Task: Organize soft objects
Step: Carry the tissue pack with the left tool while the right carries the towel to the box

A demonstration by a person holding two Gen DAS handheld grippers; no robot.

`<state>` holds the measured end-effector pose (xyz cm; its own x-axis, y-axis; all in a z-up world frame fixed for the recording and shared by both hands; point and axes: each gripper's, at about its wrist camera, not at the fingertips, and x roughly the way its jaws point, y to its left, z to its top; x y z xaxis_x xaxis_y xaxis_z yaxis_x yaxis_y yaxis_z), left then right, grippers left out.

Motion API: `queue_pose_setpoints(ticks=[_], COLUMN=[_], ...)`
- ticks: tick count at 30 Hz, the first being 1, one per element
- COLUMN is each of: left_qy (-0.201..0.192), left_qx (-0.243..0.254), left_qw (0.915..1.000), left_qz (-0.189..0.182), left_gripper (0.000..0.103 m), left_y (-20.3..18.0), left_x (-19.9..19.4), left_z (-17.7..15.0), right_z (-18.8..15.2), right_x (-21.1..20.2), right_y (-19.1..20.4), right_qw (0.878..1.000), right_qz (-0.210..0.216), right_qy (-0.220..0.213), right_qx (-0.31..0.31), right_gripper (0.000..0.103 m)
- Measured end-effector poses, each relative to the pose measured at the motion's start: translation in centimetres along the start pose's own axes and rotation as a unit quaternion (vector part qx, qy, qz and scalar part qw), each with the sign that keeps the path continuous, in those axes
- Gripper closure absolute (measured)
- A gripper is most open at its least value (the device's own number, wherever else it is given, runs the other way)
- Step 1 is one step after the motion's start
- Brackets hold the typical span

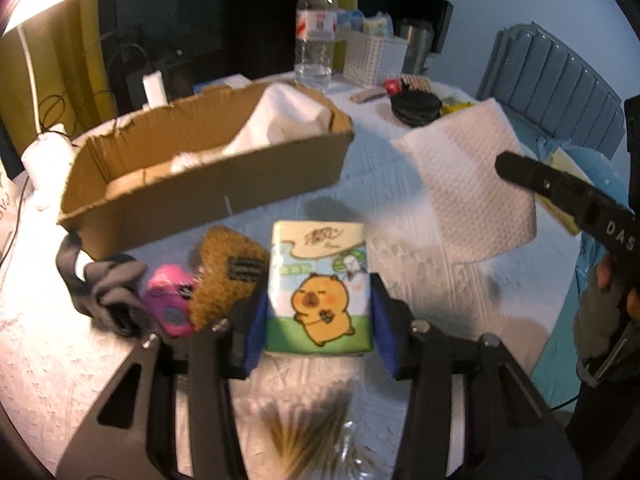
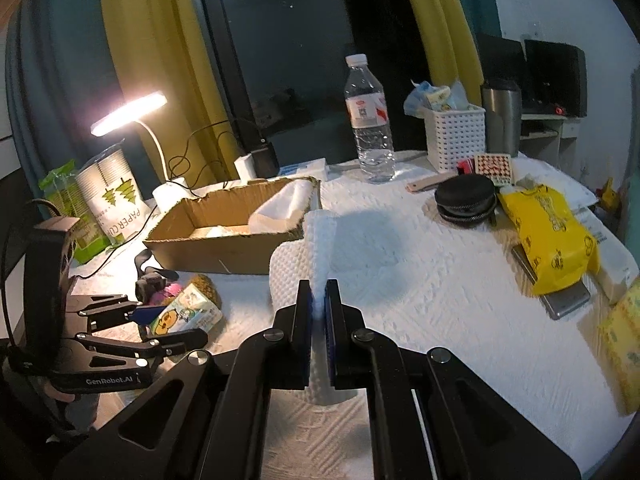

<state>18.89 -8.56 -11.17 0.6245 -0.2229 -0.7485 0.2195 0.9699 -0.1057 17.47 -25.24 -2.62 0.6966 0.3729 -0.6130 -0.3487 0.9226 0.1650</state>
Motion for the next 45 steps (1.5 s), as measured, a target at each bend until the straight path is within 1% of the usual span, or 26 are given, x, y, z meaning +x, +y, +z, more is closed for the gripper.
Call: queue_pose_setpoints(ticks=[6, 11, 24, 29, 36, 45], left_qy=[-0.026, -0.044, -0.076, -0.087, -0.113, -0.132], left_qx=[-0.013, -0.027, -0.043, -0.049, -0.047, -0.051], left_qw=[0.9996, 0.9986, 0.996, 0.9947, 0.9918, 0.9886], left_qz=[0.005, 0.011, 0.02, 0.024, 0.037, 0.051], left_gripper=[0.056, 0.056, 0.056, 0.056, 0.056, 0.056], left_y=[1.1, 2.9, 6.4, 7.6, 8.9, 10.2], left_x=[-1.4, -2.4, -4.3, -4.9, -6.0, -6.4], left_z=[0.5, 0.8, 1.8, 2.6, 4.1, 5.7], right_z=[1.2, 2.1, 4.5, 5.5, 7.5, 9.5], right_x=[0.3, 0.6, 2.5, 3.0, 3.5, 4.8], right_y=[1.7, 3.4, 7.3, 8.0, 8.9, 9.6], right_qw=[1.0, 0.999, 0.998, 0.997, 0.995, 0.993], right_qz=[0.004, 0.008, 0.024, 0.025, 0.028, 0.033], right_qy=[-0.002, -0.004, -0.006, -0.007, -0.02, -0.028], right_qx=[-0.017, -0.032, -0.064, -0.074, -0.089, -0.106], right_gripper=[0.097, 0.097, 0.097, 0.097, 0.097, 0.097])
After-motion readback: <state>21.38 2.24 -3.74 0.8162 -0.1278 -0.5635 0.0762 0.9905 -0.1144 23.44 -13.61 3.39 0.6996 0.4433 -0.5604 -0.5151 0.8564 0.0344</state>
